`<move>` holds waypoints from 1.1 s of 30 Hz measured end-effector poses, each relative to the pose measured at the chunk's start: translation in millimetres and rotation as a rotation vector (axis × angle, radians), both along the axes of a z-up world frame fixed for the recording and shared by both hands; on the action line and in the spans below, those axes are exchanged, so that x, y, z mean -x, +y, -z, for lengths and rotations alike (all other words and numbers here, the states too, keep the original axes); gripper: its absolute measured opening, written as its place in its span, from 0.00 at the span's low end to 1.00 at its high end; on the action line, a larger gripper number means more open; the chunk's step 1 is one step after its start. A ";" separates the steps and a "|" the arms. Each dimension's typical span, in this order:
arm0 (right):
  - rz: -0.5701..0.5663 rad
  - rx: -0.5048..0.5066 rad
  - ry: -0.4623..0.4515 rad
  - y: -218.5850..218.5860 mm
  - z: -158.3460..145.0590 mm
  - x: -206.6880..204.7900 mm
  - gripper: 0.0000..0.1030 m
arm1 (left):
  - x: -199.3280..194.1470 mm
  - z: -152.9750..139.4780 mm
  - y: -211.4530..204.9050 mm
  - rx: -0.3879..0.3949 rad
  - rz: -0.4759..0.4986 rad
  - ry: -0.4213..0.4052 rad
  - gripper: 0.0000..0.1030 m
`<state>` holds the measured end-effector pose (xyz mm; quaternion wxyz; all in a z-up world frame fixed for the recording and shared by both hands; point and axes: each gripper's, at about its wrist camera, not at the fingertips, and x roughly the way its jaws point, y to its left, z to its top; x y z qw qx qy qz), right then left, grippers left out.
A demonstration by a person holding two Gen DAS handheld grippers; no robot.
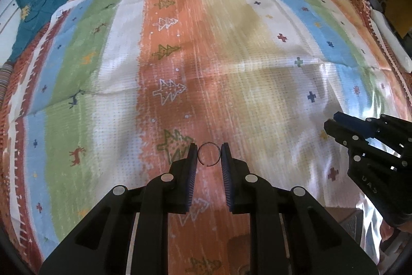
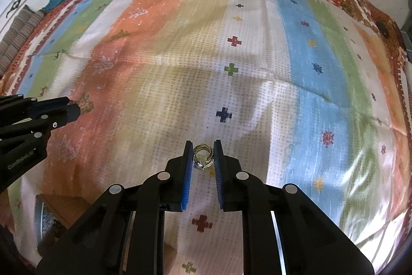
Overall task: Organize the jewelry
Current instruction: 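Carry both held rings over the silver tin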
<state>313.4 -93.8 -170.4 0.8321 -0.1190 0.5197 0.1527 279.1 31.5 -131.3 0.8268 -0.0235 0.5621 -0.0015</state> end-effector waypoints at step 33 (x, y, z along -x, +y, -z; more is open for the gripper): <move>-0.067 -0.085 -0.098 1.0 -60.3 76.3 0.17 | 70.6 -70.2 -23.7 0.090 0.062 -0.123 0.18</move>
